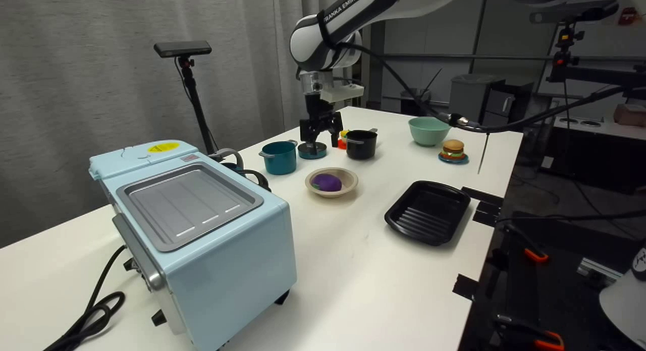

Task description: Pick up the purple plush toy and put it on the bowl

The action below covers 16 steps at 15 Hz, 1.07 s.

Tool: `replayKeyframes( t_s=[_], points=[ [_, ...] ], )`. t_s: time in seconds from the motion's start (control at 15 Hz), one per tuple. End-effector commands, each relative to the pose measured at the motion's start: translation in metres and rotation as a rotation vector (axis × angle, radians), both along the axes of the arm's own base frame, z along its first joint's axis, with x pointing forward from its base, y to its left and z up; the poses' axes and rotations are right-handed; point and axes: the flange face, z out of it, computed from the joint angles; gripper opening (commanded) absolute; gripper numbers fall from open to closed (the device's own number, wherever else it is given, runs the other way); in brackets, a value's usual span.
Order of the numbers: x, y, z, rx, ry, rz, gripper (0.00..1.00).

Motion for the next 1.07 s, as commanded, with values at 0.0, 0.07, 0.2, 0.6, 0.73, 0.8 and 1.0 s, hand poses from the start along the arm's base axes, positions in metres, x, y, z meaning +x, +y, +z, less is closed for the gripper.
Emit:
replayKeyframes(
  t_s=[0.0,0.07,0.2,0.6,0.73,0.8,1.0],
  points=[
    [-0.021,0.007,0.029,-0.016,-0.062,-0.003,1.0],
    [-0.025,0.009,0.034,-0.018,-0.078,-0.004,1.0],
    [-0.038,0.015,0.043,-0.027,-0.107,-0.006,1.0],
    [-0.047,0.021,0.045,-0.027,-0.121,-0.004,1.0],
    [-0.053,0.023,0.047,-0.027,-0.121,-0.004,1.0],
    [-0.054,0.023,0.047,-0.027,-0.122,-0.005,1.0],
    [-0.055,0.022,0.046,-0.028,-0.121,-0.006,1.0]
  ],
)
